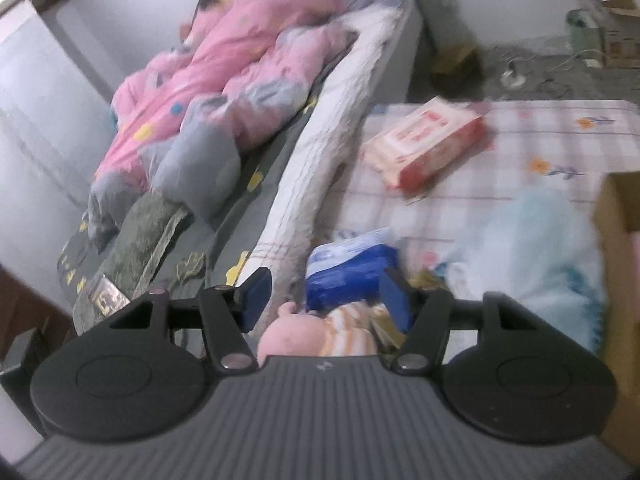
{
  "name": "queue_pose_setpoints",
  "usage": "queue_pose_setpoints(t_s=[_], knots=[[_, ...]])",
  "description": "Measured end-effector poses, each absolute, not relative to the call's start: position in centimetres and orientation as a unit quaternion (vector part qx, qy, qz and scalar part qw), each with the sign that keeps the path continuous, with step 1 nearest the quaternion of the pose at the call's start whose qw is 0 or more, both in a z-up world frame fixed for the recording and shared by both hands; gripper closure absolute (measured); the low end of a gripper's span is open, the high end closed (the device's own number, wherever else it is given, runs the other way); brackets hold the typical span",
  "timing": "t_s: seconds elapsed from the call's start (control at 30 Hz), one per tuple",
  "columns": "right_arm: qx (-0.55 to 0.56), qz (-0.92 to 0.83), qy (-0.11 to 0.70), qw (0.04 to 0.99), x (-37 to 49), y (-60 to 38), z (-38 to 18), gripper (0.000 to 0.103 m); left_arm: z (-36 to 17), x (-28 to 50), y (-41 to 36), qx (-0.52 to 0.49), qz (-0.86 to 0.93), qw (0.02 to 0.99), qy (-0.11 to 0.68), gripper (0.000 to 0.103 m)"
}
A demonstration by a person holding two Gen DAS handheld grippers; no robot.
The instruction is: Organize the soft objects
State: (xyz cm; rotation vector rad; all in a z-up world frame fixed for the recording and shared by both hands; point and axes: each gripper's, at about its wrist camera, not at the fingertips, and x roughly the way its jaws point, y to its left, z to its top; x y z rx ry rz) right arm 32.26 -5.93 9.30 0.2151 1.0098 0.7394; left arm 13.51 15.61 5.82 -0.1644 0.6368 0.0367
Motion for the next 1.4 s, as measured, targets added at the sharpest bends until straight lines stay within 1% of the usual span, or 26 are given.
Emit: queue_pose_setpoints(t_s=[0.1,0.17,0.2,0.27,0.4,0.57,0.73,0.83,0.9,0.93,1.0,1.03,1.07,1.17,1.2,1.27,1.4], knots=[[0.085,0.353,0.491,0.792,34.5,-2.5,7.8,0.041,5.1,15.6,16.1,-0.080,0.019,0.942,0.324,0.012],[0.077,0.358,0.503,0.783,35.9,-1.1,6.8,0.040,4.5,17.0,16.4,-0.079,0.019,0.939,0.335,0.024],[0.074,0.357,0.509,0.780,36.8,-0.3,6.1,0.039,4.1,17.6,16.5,-0.079,0.018,0.936,0.342,0.026],[0.064,0.355,0.523,0.772,38.7,1.3,4.6,0.037,3.4,19.0,16.7,-0.083,0.015,0.931,0.355,0.035],[0.053,0.344,0.557,0.754,42.8,3.6,1.1,0.035,2.1,21.3,17.0,-0.082,0.014,0.924,0.374,0.046],[0.052,0.326,0.597,0.731,47.1,5.0,-3.6,0.033,0.4,23.5,17.0,-0.072,0.019,0.912,0.404,0.063],[0.051,0.310,0.637,0.704,49.6,6.0,-7.9,0.029,-1.0,24.7,17.0,-0.062,0.022,0.901,0.430,0.070],[0.042,0.299,0.658,0.690,50.0,6.5,-9.8,0.028,-1.7,25.0,17.3,-0.065,0.027,0.893,0.444,0.071],[0.050,0.304,0.668,0.678,49.9,6.8,-10.7,0.022,-2.1,25.1,17.6,-0.070,0.028,0.889,0.453,0.072],[0.054,0.308,0.665,0.679,49.9,7.0,-10.9,0.021,-2.2,25.0,17.7,-0.072,0.027,0.886,0.456,0.072],[0.050,0.319,0.665,0.673,49.5,7.4,-10.8,0.028,-2.5,25.0,17.7,-0.077,0.025,0.883,0.462,0.072],[0.055,0.323,0.667,0.670,49.3,7.5,-10.9,0.034,-2.6,25.0,17.7,-0.079,0.023,0.881,0.465,0.073],[0.056,0.324,0.666,0.670,49.1,7.6,-10.8,0.045,-2.7,25.1,17.8,-0.083,0.021,0.880,0.467,0.073],[0.059,0.334,0.645,0.685,48.7,7.7,-9.5,0.063,-2.7,25.0,17.9,-0.090,0.021,0.881,0.463,0.073],[0.058,0.339,0.635,0.692,48.6,7.7,-8.9,0.065,-2.6,25.0,18.0,-0.094,0.019,0.882,0.462,0.073],[0.049,0.347,0.615,0.706,48.0,7.8,-7.4,0.073,-2.4,24.8,18.1,-0.100,0.017,0.882,0.460,0.073],[0.018,0.359,0.571,0.738,46.2,7.8,-4.1,0.076,-1.6,24.0,17.9,-0.107,0.009,0.887,0.450,0.073]])
